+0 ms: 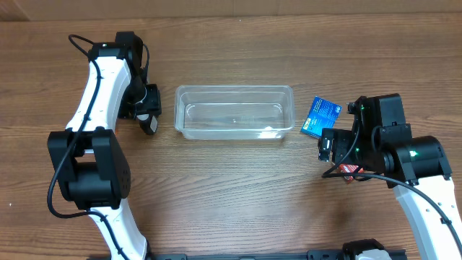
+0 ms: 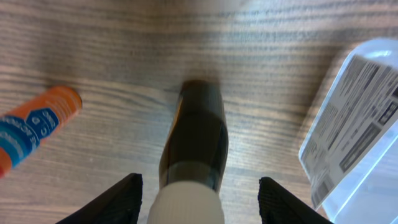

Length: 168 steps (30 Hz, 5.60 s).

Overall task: Pack container
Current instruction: 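Reach the left gripper to the dark brown bottle and grasp it, then carry the brown bottle into the container's left end and release, then move the left gripper to the orange tube and grasp it, then place the orange tube beside the bottle in the container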

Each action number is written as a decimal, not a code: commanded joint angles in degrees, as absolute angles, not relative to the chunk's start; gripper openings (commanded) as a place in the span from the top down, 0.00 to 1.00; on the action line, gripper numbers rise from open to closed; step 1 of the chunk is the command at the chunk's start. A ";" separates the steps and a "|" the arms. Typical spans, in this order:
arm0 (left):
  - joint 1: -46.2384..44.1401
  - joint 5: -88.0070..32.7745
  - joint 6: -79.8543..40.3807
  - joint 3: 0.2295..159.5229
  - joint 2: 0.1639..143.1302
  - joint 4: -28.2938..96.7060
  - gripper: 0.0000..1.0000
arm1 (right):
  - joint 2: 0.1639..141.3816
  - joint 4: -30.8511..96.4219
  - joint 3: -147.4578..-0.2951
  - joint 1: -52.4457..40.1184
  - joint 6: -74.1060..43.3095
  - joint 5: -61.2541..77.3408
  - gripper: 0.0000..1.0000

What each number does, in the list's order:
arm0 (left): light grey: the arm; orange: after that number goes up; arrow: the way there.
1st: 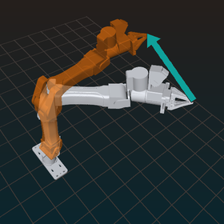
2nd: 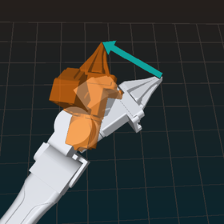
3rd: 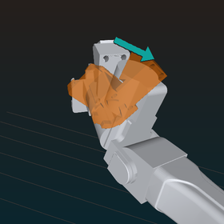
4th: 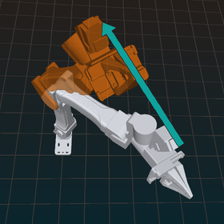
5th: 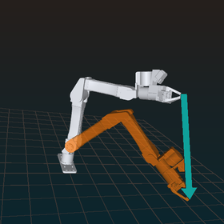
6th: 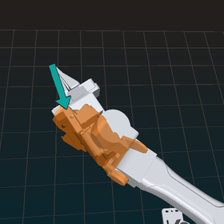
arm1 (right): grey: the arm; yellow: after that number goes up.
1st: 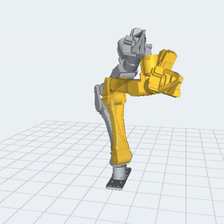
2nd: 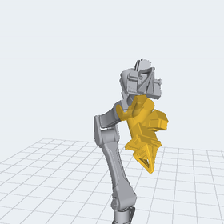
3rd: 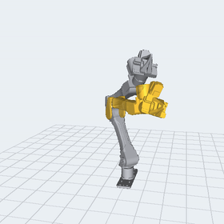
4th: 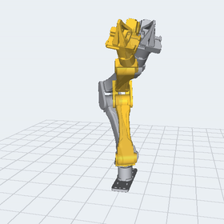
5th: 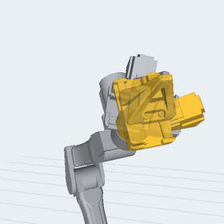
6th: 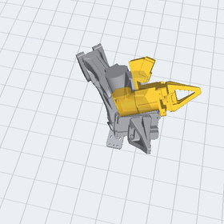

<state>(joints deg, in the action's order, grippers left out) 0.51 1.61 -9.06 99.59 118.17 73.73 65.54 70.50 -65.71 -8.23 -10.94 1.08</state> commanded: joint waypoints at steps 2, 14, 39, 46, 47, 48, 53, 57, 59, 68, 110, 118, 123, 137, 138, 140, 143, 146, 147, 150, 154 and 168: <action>1.15 2.13 -8.97 100.97 118.52 75.20 0.50 | 65.39 70.17 -67.53 -7.90 -11.57 0.69 0.00; 1.15 2.55 -9.02 100.99 118.50 77.32 0.91 | 65.39 70.22 -67.53 -7.90 -11.57 0.71 0.00; -16.53 1.96 -29.02 102.21 97.80 75.50 0.96 | 65.39 70.43 -67.53 -7.90 -11.84 1.15 0.00; -16.53 1.91 -28.91 102.21 109.01 72.14 0.96 | 65.39 70.39 -67.53 -7.90 -11.84 1.15 0.00; -16.53 1.91 -28.91 102.21 110.78 71.61 0.96 | 65.39 70.39 -67.53 -7.90 -11.84 1.15 0.00; -16.53 1.91 -28.91 102.21 112.16 71.20 0.96 | 65.39 70.39 -67.53 -7.90 -11.84 1.15 0.00; -16.53 1.85 -28.95 102.21 117.93 70.13 0.96 | 65.39 70.15 -67.53 -7.90 -11.84 1.15 0.00; -16.53 1.87 -28.93 102.21 118.85 69.71 0.89 | 65.39 70.11 -67.53 -7.90 -11.84 1.15 0.00; -16.53 1.85 -28.93 102.21 118.83 69.12 0.73 | 65.39 70.13 -67.53 -7.90 -11.84 1.15 0.00; -16.53 0.40 -25.69 108.38 116.75 73.21 0.50 | 65.39 70.17 -67.53 -7.90 -11.84 1.15 0.00; 15.42 6.44 -18.09 108.05 122.45 82.41 0.23 | 67.81 70.39 -67.46 -7.90 -11.84 1.15 0.00; 15.42 6.55 -17.52 108.05 122.48 81.17 0.58 | 67.81 70.46 -67.46 -7.90 -11.84 1.15 0.00; 15.42 6.57 -17.52 108.05 122.48 81.38 0.75 | 67.81 70.46 -67.46 -7.90 -11.84 1.15 0.00; 9.69 0.40 -17.76 108.16 109.06 84.16 0.96 | 67.81 70.48 -67.46 -7.90 -11.84 1.15 0.00; 8.38 0.25 -17.76 108.16 106.59 84.23 0.96 | 67.81 70.54 -67.46 -7.90 -11.84 1.15 0.00; 4.32 0.12 -17.74 108.16 100.47 84.16 0.96 | 67.81 70.61 -67.46 -7.90 -11.84 1.15 0.00; -3.62 0.19 -17.58 108.16 93.71 83.77 0.96 | 67.81 70.61 -67.46 -7.90 -11.84 1.15 0.00; -9.56 0.21 -17.82 108.09 93.03 84.47 0.96 | 67.81 70.63 -67.46 -7.90 -11.84 1.15 0.00; -11.38 0.21 -17.82 108.05 93.69 84.49 0.96 | 67.81 70.65 -67.46 -7.90 -11.84 1.15 0.00; -14.06 0.19 -18.24 108.03 96.29 84.60 0.96 | 67.81 70.67 -67.46 -7.90 -11.84 1.15 0.00; -16.23 0.14 -18.24 108.05 101.67 84.60 0.96 | 67.81 70.67 -67.46 -7.90 -12.01 1.17 0.00; -17.30 0.19 -18.41 108.03 116.79 82.56 0.96 | 67.81 70.63 -67.46 -7.90 -12.01 1.15 0.00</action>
